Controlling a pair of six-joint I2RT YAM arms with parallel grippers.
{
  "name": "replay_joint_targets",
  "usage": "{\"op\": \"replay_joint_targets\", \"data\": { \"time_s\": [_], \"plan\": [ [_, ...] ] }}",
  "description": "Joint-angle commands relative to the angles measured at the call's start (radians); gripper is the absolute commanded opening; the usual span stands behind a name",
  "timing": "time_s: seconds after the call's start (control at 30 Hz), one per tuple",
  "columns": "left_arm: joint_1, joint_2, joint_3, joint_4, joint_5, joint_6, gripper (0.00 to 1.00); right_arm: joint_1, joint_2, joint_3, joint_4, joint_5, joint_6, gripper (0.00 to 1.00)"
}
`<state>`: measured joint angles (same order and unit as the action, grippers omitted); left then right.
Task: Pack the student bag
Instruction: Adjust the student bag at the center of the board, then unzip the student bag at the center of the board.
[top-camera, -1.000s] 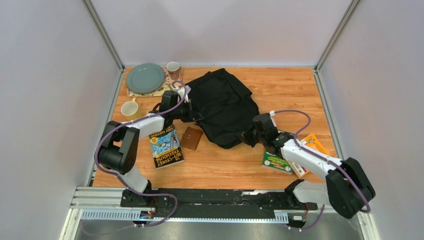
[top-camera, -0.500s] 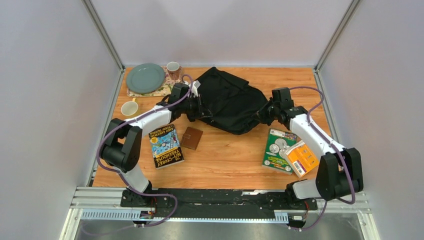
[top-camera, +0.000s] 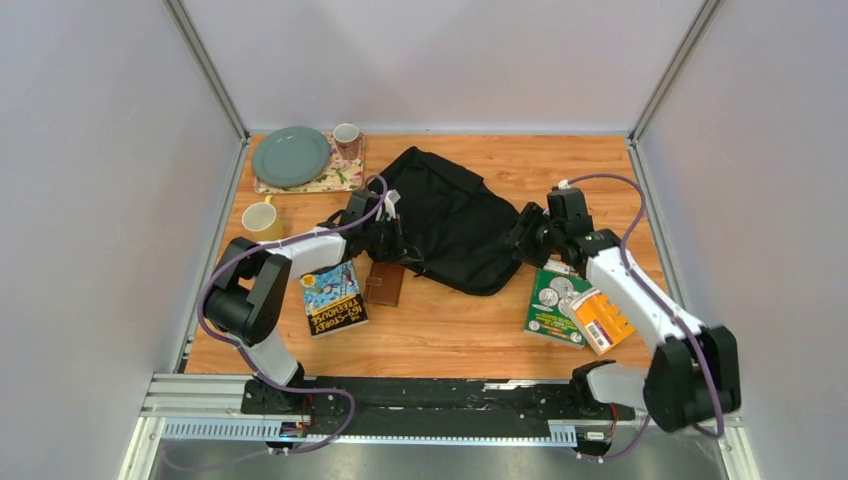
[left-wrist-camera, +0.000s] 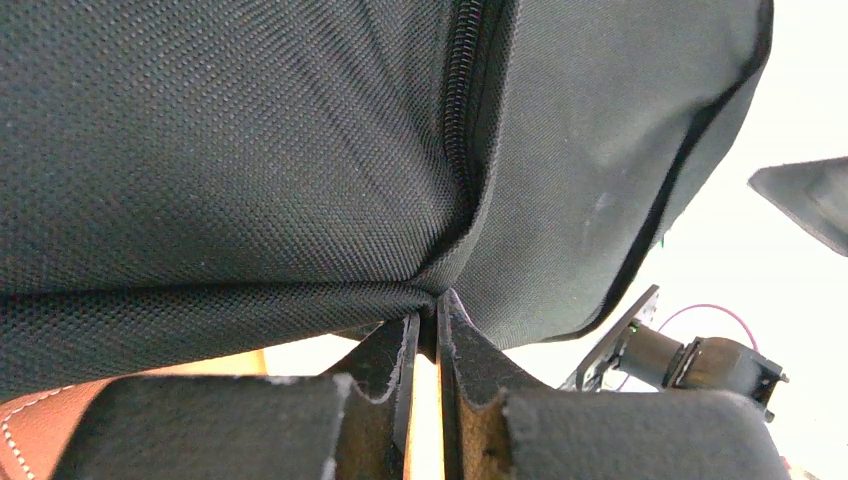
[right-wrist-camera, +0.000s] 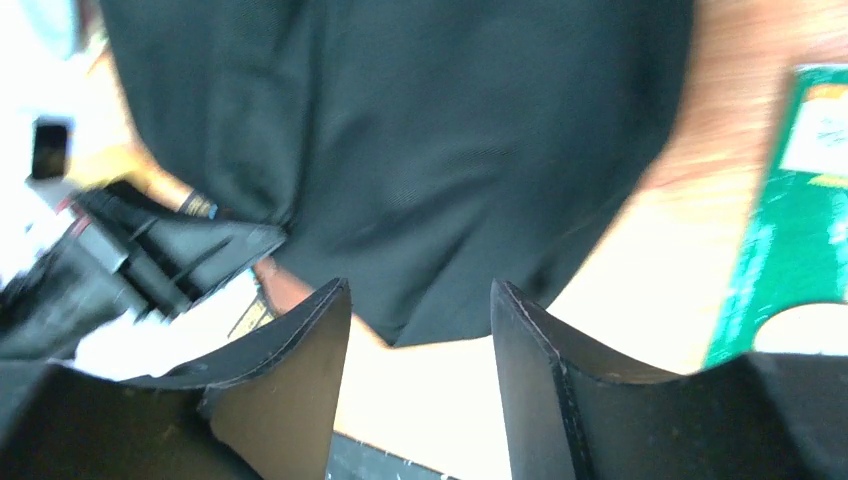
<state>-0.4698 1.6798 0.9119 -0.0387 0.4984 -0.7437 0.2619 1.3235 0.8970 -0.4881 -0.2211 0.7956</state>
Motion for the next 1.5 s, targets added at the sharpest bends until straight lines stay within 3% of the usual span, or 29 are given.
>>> {"op": "replay_joint_targets", "data": {
  "time_s": [0.0, 0.17, 0.3, 0.57, 0.97, 1.3, 1.47],
  "plan": [
    [-0.007, 0.024, 0.051, 0.019, 0.069, -0.051, 0.0, 0.15, -0.199, -0.041, 0.046, 0.038, 0.02, 0.57],
    [-0.009, 0.043, 0.09, 0.005, 0.097, -0.056, 0.0, 0.449, -0.231, -0.139, 0.181, 0.219, 0.167, 0.56],
    [-0.009, 0.041, 0.096, -0.021, 0.095, -0.042, 0.0, 0.546, -0.199, -0.219, 0.296, 0.409, 0.206, 0.51],
    [-0.009, 0.012, 0.068, -0.01, 0.112, -0.075, 0.0, 0.71, -0.012, -0.201, 0.518, 0.592, 0.197, 0.51],
    [-0.009, -0.019, 0.013, 0.034, 0.126, -0.154, 0.0, 0.766, 0.195, -0.161, 0.747, 0.761, 0.18, 0.52],
    [-0.009, -0.031, -0.016, 0.105, 0.144, -0.229, 0.0, 0.784, 0.298, -0.11, 0.769, 0.871, 0.192, 0.42],
    [-0.009, -0.037, -0.021, 0.112, 0.154, -0.237, 0.0, 0.784, 0.348, -0.047, 0.694, 0.95, 0.2, 0.39]
  ]
}}
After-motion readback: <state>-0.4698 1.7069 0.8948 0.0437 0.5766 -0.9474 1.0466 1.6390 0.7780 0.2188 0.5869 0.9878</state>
